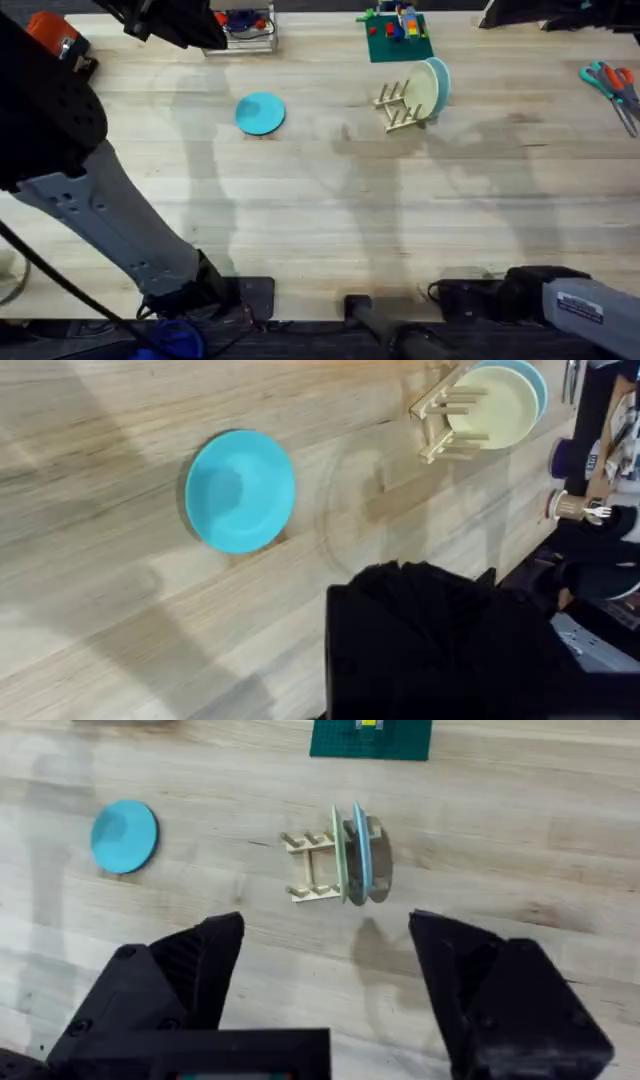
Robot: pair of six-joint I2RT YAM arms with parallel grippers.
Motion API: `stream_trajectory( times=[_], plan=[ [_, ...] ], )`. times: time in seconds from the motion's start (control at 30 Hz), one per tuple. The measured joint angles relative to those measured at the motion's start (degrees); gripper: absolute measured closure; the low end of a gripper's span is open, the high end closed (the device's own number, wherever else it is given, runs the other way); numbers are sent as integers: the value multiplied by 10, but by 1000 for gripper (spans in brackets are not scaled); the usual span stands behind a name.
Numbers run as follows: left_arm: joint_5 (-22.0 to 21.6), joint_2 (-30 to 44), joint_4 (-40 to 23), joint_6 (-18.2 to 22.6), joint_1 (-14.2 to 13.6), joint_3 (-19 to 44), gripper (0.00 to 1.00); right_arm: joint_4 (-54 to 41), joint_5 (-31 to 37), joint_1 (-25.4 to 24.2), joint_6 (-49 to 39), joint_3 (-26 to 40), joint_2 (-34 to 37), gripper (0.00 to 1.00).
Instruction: Pick up the plates from the table one by one and place each into a slot on the dish rack.
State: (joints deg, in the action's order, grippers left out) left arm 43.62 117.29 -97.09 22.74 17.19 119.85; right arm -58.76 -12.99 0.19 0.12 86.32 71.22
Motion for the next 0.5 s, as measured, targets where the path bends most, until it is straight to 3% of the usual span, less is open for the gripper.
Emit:
stream_trajectory(
  times=[0.23, 0.5],
  plan=[
    [-6, 0, 0, 4, 0, 0, 960, 0, 0, 0, 0, 0, 0, 7],
    [-43, 0, 2, 4, 0, 0, 958, 0, 0, 0, 0, 0, 0, 8]
  ],
)
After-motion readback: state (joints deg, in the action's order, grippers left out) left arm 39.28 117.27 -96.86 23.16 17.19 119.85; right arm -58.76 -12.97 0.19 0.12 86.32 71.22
